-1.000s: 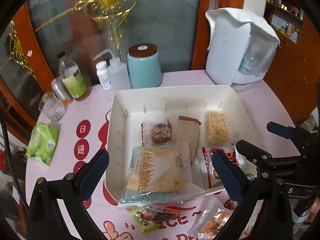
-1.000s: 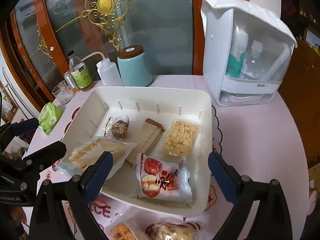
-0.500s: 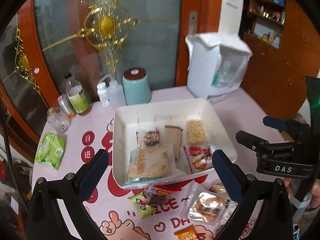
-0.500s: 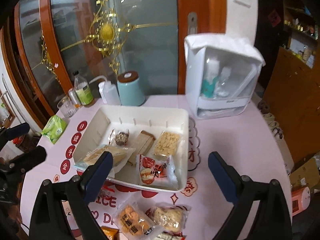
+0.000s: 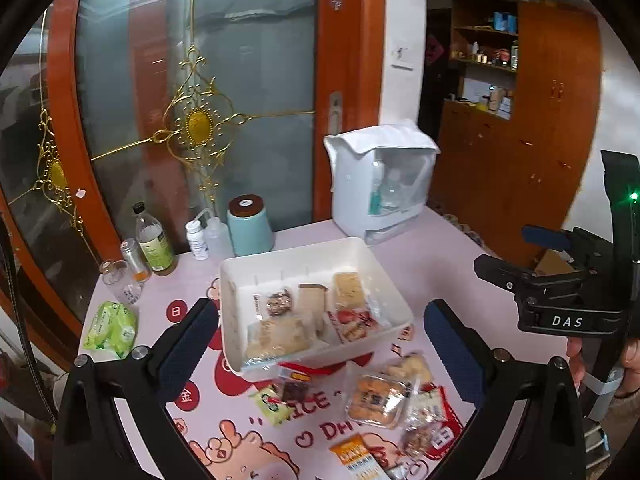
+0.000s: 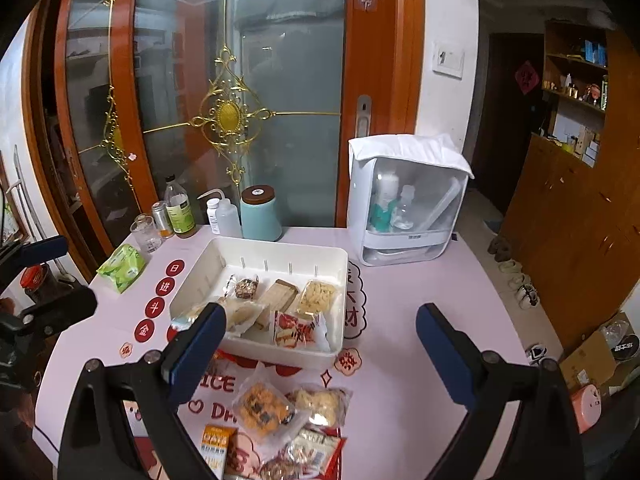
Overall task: Organize snacks
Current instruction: 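Withdraw both grippers from the tray back toward the remaining snacks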
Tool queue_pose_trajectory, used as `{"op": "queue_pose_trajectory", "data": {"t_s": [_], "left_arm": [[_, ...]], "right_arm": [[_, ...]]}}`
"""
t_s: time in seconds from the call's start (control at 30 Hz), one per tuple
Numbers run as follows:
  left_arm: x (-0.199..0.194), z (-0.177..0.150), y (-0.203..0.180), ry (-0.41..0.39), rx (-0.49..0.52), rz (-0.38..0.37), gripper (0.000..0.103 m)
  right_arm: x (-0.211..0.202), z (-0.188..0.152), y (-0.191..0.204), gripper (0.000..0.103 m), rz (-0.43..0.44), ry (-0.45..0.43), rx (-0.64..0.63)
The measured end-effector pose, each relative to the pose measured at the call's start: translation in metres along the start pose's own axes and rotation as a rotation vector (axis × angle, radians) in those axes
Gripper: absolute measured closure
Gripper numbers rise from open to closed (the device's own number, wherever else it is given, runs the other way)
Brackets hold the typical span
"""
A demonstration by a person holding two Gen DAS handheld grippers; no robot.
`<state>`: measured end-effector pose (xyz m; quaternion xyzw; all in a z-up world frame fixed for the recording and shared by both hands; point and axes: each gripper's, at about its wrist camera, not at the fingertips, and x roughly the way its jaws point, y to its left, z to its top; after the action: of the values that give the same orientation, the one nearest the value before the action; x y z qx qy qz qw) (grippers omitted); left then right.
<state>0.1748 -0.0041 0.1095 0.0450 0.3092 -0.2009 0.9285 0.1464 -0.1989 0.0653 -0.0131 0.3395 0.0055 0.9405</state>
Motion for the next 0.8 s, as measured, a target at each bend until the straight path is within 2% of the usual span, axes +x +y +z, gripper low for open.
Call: {"op": "queue_pose_trajectory", "data": {"t_s": [0.2, 0.4, 0.53, 0.67, 0.8], "left_arm": [[-0.019, -0.022, -0.019, 0.025, 0.033, -0.034, 0.001], [-0.013, -0.055, -0.035, 0.082, 0.055, -0.055, 0.001], [0.009, -0.086, -0.038, 0.149, 0.016, -0.047, 0.001], [0.04, -0.12, -0.041, 0.246, -0.02, -0.059, 0.001], [0.074, -0.161, -0.047, 0.353, -0.028, -0.053, 0.001]], "right_arm": [[-0.026, -0.034, -0.001, 0.006, 0.003, 0.037, 0.01], [-0.031, -0.08, 0.002, 0.006, -0.059, 0.067, 0.007], [-0.019, -0.111, 0.002, 0.007, -0.082, 0.116, 0.016], [0.002, -0.141, -0.004, 0.018, -0.064, 0.194, 0.053], [0.031, -0.171, -0.011, 0.024, -0.028, 0.281, 0.122]]}}
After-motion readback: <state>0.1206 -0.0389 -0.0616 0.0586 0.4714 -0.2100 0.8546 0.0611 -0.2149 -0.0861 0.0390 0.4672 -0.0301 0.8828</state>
